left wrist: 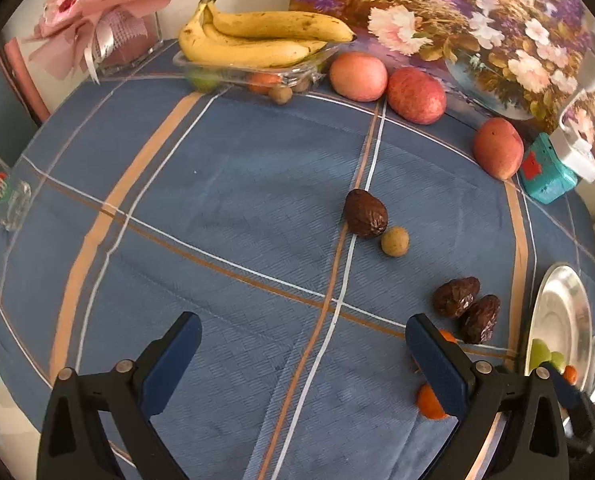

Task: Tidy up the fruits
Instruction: 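Withdraw both tools from the plate toward the remaining oranges, then grasp an orange beside the dates with the right tool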

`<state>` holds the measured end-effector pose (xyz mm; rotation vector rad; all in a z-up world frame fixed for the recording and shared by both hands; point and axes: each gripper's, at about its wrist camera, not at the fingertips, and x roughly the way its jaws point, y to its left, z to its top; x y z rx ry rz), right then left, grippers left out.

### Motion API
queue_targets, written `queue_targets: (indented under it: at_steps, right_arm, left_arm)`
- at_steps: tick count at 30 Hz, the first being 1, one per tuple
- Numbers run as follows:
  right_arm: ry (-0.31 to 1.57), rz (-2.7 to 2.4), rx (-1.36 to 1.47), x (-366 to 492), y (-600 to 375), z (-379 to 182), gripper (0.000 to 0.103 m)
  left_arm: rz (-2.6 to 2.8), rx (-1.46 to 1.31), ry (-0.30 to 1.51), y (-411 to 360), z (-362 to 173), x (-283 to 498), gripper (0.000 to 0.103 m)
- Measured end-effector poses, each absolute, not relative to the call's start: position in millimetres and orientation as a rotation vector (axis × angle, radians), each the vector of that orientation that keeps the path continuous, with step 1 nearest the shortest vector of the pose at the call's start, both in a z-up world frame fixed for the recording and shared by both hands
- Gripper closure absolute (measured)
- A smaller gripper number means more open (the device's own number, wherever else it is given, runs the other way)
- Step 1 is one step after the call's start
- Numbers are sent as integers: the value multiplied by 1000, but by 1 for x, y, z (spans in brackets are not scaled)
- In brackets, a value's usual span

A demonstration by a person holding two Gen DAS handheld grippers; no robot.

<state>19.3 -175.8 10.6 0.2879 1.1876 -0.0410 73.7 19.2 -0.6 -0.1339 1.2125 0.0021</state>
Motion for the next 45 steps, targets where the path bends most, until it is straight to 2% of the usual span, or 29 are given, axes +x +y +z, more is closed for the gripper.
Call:
queue_targets:
  at_steps: [9, 19, 20, 22, 25, 27, 29, 33, 36, 45]
  right_arm:
    - [1242, 1, 270, 23, -158, -6, 7]
    - [1319, 31, 229, 23, -140, -29, 9]
    - [1326, 35, 220, 23, -138, -32, 12]
    - [1338, 43, 209, 23, -134, -34, 28]
    - [1346, 58, 200, 22, -130, -37, 31]
    - [1342, 70, 195, 22, -128, -36, 39]
    - [1342, 81, 190, 22, -125, -35, 53]
    - [1345, 92, 185, 22, -122, -34, 59]
    - [1334, 91, 189, 24, -121, -31, 67]
    - [1315, 106, 222, 18, -133, -21, 67]
  left_arm:
    - [1, -167, 1332, 15, -38, 80, 0]
    - [36, -181, 1364, 19, -55, 80, 0]
    - [36, -182, 1361, 19, -55, 80, 0]
    - [34, -188, 1356, 19, -53, 79, 0]
    - [27, -203, 1352, 23, -53, 82, 0]
    - [23, -206, 1344, 26, -49, 84, 0]
    - [22, -207, 1335, 25, -46, 85, 0]
    - [16, -219, 1324, 26, -41, 85, 0]
    - [11, -232, 1318, 27, -38, 86, 0]
    - [-7, -268, 1312, 29, -30, 84, 0]
